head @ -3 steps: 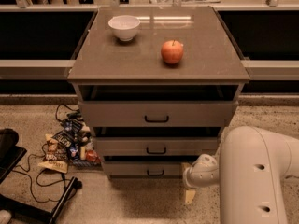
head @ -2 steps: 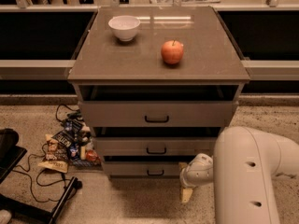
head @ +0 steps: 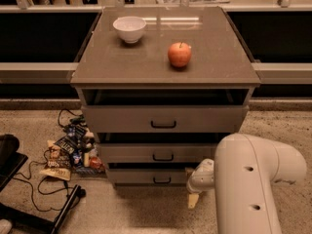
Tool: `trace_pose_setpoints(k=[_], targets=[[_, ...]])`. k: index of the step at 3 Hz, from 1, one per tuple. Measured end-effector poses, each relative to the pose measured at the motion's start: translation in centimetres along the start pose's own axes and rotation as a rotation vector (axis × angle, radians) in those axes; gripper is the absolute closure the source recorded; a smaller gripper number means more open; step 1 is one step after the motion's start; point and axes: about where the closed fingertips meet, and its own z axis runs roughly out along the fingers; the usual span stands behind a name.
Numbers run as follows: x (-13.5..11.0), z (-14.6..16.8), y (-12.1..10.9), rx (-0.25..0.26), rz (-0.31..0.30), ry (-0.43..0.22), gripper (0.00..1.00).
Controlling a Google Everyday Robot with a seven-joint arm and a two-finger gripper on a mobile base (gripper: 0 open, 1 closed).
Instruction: Open bottom drawer
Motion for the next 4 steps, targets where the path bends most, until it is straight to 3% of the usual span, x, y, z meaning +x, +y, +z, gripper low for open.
trace_pose_setpoints(k=[2, 3, 4], targets=[[1.1, 1.5, -1.2, 0.000, 0.021, 0.042, 0.00], [1.3, 2.3, -1.5, -0.017, 0.026, 0.067, 0.17], [1.5, 2.7, -1.6, -0.033, 0.036, 0.086, 0.40]])
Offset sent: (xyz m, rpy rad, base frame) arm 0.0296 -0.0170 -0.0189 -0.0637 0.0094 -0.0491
